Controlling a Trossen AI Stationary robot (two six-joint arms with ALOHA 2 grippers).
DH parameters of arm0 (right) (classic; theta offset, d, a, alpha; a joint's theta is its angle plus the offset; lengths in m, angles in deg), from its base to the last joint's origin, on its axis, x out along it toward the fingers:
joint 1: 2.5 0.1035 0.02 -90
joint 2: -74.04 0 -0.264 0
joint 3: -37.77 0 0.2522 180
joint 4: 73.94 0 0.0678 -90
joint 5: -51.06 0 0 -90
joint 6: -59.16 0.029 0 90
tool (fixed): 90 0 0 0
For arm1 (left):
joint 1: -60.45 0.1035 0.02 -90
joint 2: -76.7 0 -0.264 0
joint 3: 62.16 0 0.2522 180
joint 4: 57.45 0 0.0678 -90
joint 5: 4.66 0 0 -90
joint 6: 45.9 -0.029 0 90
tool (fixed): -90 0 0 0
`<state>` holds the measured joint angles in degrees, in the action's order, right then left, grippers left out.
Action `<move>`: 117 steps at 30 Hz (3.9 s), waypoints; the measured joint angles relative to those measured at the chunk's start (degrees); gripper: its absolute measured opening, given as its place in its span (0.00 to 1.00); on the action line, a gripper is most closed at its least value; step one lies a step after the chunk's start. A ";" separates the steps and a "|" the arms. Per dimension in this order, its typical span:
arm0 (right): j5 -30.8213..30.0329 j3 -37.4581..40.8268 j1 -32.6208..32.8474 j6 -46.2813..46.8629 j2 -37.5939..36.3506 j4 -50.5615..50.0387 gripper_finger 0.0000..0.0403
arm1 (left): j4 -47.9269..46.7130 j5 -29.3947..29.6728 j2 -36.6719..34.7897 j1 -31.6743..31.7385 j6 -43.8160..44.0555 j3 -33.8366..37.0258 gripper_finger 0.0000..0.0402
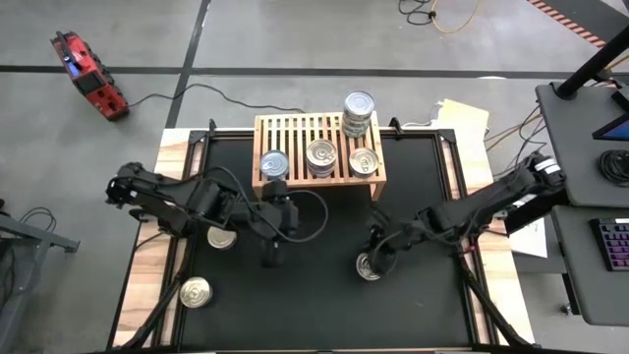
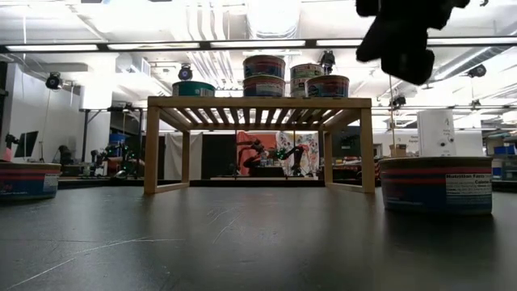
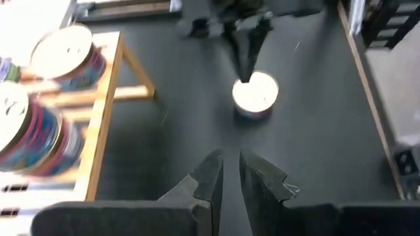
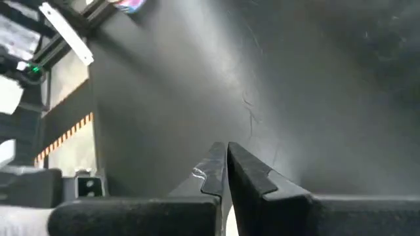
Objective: Stack canned seafood by type on shelf
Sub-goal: Stack the blue pink tuna can on top of the blue pink tuna can on the shelf
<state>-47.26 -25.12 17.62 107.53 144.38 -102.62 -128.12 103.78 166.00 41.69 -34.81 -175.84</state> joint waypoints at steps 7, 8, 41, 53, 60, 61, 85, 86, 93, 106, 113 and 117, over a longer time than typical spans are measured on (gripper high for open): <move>4.04 0.16 -2.82 -7.86 -7.49 -5.26 0.02 | 10.60 0.14 2.84 -0.71 1.41 0.00 0.09; 4.20 0.25 -3.00 -8.57 -8.48 -7.07 0.02 | 12.26 0.40 3.63 -0.73 2.31 0.00 0.09; 11.52 22.29 -2.51 9.41 -23.94 2.15 0.02 | 38.88 -3.31 31.73 -2.69 25.11 1.55 0.01; 9.60 23.52 -2.51 13.99 -23.05 1.88 0.02 | 60.16 -8.59 31.84 1.91 19.47 13.74 0.00; 6.80 23.52 -2.53 15.21 -21.16 1.50 0.02 | 54.08 -6.59 31.88 2.16 7.24 13.81 0.00; 6.82 23.52 -2.51 14.84 -20.86 1.51 0.02 | 53.92 -7.27 31.88 2.16 6.01 13.81 0.00; 5.09 23.61 -2.51 15.91 -16.69 1.96 0.02 | 59.70 -29.24 31.71 4.13 -5.12 18.21 0.00; 5.09 23.61 -2.52 15.43 -16.69 1.96 0.02 | 59.29 -29.86 31.71 4.14 -5.90 18.21 0.00; 4.76 23.61 -2.51 11.30 -16.65 1.94 0.02 | 59.45 -11.04 31.69 3.93 -6.83 18.21 0.00; 5.33 23.67 -2.47 23.24 -16.65 1.75 0.03 | 64.30 -4.01 32.52 2.34 2.51 18.18 0.00; 5.73 23.74 -0.52 25.93 -16.65 1.75 0.10 | 63.60 -2.36 32.54 1.77 7.34 18.18 0.00; 5.23 24.38 0.27 26.61 -16.65 1.77 0.18 | 63.31 -2.25 32.54 1.78 7.21 18.18 0.00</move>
<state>-42.03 -0.73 17.89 134.14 127.73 -100.84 -64.81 101.52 198.54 43.47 -27.60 -157.66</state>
